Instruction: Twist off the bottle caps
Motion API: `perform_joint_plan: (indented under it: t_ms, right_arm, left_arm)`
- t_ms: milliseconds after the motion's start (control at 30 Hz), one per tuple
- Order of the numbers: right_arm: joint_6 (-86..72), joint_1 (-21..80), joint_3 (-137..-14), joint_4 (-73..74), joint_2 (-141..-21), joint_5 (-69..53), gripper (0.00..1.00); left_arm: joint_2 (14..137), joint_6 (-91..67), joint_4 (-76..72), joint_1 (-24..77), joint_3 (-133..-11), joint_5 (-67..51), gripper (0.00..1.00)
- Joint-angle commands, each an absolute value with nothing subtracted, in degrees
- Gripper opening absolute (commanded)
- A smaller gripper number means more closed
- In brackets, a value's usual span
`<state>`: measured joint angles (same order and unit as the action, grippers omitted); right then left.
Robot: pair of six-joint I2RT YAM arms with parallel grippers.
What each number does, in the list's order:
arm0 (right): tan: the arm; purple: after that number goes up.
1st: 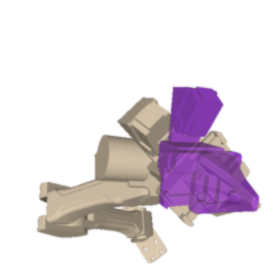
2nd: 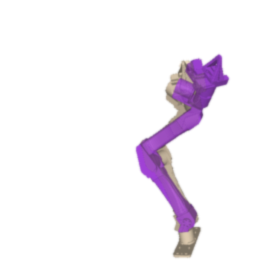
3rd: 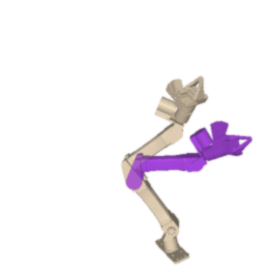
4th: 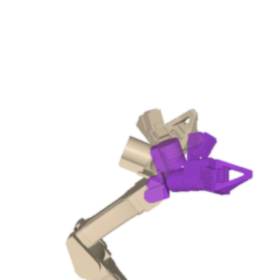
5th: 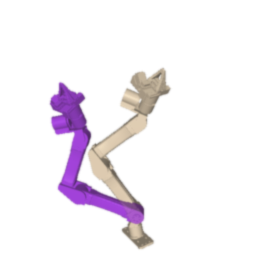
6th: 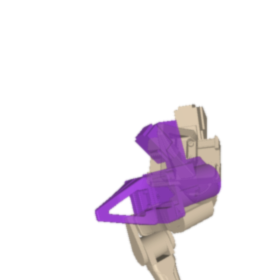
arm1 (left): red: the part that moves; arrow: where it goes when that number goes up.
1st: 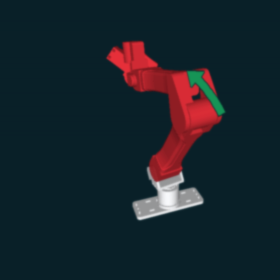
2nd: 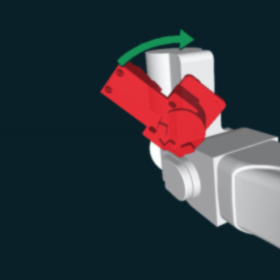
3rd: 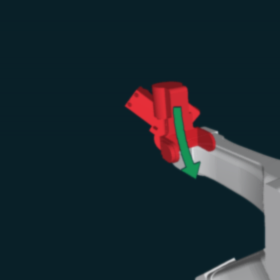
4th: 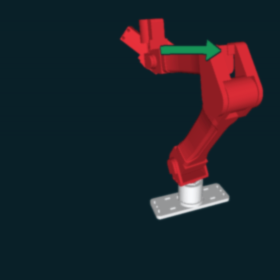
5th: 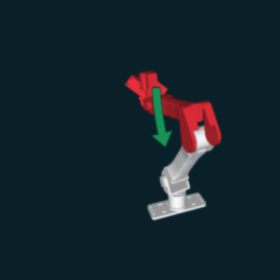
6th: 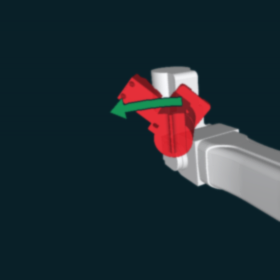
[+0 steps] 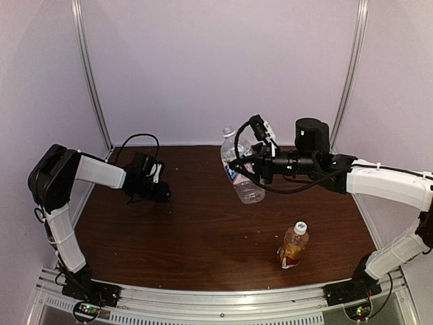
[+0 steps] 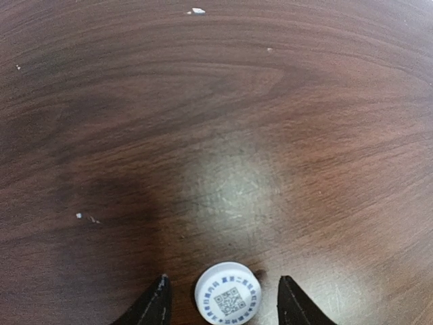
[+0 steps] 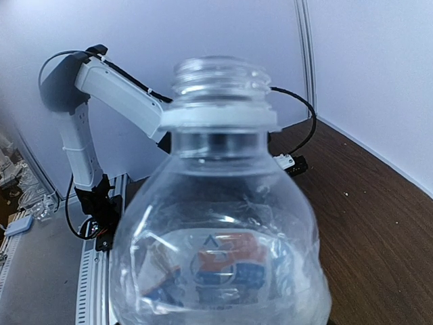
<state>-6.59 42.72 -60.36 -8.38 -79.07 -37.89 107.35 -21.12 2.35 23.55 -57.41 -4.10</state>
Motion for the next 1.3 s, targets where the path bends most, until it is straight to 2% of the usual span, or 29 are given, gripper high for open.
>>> perform_joint_plan:
  t_ms: [0,167,367,700,900,1267]
  right_arm:
    - [-6.67,42.52,-59.28,-9.73,-78.08,-37.38,0.43]
    - [-6.68,42.51,-58.74,-9.50,-78.00,-37.31,0.43]
    - [-5.69,42.49,-59.29,-8.43,-78.54,-38.42,0.43]
    - [-5.50,42.65,-61.48,-8.93,-81.46,-45.63,0.44]
    - [-5.74,43.91,-63.40,-9.12,-83.18,-49.89,0.44]
    - [-4.15,47.04,-66.64,-6.55,-84.88,-52.34,0.45]
  left_arm:
    - [105.73,-20.50,2.56,22.94,-58.84,-4.35,0.57]
    - [100.16,-19.82,4.09,22.95,-58.35,-6.10,0.66]
    - [87.52,-20.59,1.96,22.94,-56.39,-15.17,0.75]
    - [70.19,-25.61,-10.22,24.04,-56.54,-41.41,0.86]
    - [69.18,-26.15,-10.60,27.86,-61.24,-48.07,0.90]
    - [75.54,-18.90,-2.28,38.15,-70.73,-48.21,0.96]
